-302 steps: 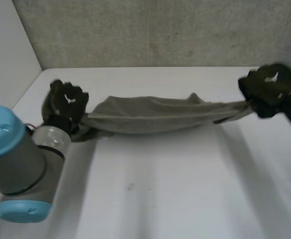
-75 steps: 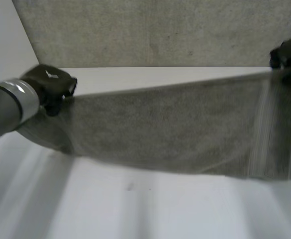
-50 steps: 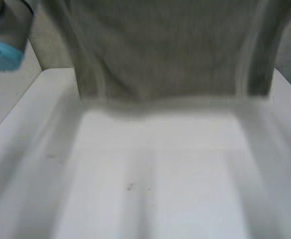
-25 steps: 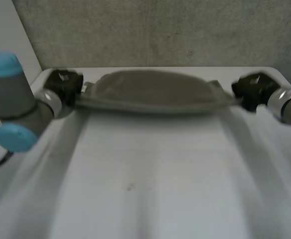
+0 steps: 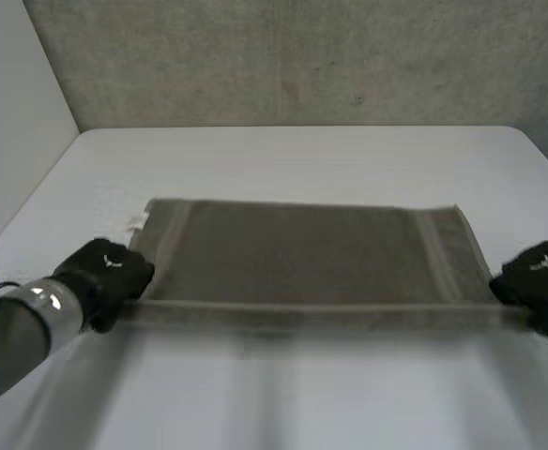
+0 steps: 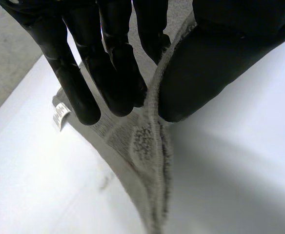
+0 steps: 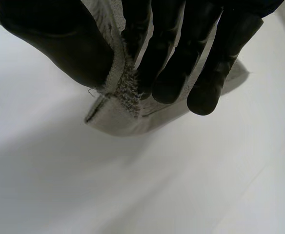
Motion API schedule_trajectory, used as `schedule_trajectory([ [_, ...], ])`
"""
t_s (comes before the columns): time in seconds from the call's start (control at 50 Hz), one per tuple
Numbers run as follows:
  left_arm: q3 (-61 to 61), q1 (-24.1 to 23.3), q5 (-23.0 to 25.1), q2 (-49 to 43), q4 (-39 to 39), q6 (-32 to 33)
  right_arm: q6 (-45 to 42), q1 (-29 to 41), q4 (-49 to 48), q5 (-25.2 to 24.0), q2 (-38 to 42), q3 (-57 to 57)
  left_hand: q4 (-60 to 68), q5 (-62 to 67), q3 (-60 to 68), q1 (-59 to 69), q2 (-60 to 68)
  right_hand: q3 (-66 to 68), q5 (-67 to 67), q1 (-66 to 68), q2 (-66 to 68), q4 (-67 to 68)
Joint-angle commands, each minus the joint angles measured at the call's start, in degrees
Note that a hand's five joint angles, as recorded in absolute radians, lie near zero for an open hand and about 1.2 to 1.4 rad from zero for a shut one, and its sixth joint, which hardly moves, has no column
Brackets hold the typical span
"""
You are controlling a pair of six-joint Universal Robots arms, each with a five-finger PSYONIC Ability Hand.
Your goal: Fold the towel.
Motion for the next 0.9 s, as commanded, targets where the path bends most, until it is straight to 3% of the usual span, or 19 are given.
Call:
schedule_trajectory([
  [0.02,2.2,-1.0,0.4,-2.5,3.0,4.1,-1.2,-1.6,-2.3,-2.0,-1.4,0.4,10.1,10.6,10.2,10.8,10.2,3.5,2.5,3.5,3.4,3.0],
  [0.14,15.5,-4.1,-0.4,-14.6,5.2,3.7,7.3,0.1,-9.7,-2.3,9.8,-7.9,10.1,10.6,10.2,10.8,10.2,3.5,2.5,3.5,3.4,3.0],
  [0.24,31.0,-5.2,-3.4,-26.0,5.7,3.6,11.9,7.7,-12.5,3.4,21.9,-21.8,10.1,10.6,10.2,10.8,10.2,3.5,2.5,3.5,3.4,3.0],
  [0.36,46.1,-5.5,-4.8,-37.3,5.7,3.8,14.7,10.5,-15.2,7.9,32.4,-34.8,10.1,10.6,10.2,10.8,10.2,3.5,2.5,3.5,3.4,3.0],
  [0.54,64.7,-5.6,-5.2,-50.9,5.0,4.1,15.6,12.9,-17.8,12.1,44.0,-50.0,10.1,10.6,10.2,10.8,10.2,3.5,2.5,3.5,3.4,3.0],
  [0.72,73.8,-5.7,-5.5,-58.3,3.4,4.2,15.3,13.3,-18.1,13.1,49.0,-56.9,10.1,10.6,10.2,10.8,10.2,3.5,2.5,3.5,3.4,3.0],
  [0.74,74.9,-5.7,-5.6,-59.3,3.1,4.1,15.3,13.4,-18.0,13.6,50.1,-58.0,10.1,10.6,10.2,10.8,10.2,-9.9,-10.9,-9.9,-10.0,-10.5],
  [0.76,75.5,-5.7,-6.0,-59.8,3.0,4.1,15.3,13.6,-18.0,14.1,51.1,-58.8,-34.0,-33.5,-33.9,-33.3,-33.9,-66.2,-67.2,-66.2,-66.3,-66.7],
  [0.78,75.5,-5.7,-6.0,-59.8,3.0,4.1,15.3,13.6,-18.0,14.1,51.1,-58.8,-34.4,-33.9,-34.3,-33.8,-34.3,-66.5,-67.5,-66.5,-66.6,-67.0],
  [0.8,75.6,-5.9,-6.3,-59.9,3.1,4.1,15.1,14.1,-18.0,14.7,51.7,-59.5,-58.1,-57.6,-58.0,-57.4,-58.0,-66.5,-67.5,-66.5,-66.6,-67.0],
  [0.84,75.6,-6.4,-6.6,-59.6,3.3,4.1,15.0,14.3,-18.1,15.1,51.7,-59.8,-54.3,-53.8,-54.2,-53.6,-54.2,-66.5,-67.5,-66.5,-66.6,-67.0],
  [0.9,75.9,-7.3,-6.8,-58.8,3.4,3.4,16.4,14.5,-19.2,15.2,50.3,-60.0,-59.9,-59.4,-59.8,-59.2,-59.8,-66.5,-67.5,-66.5,-66.6,-67.0],
])
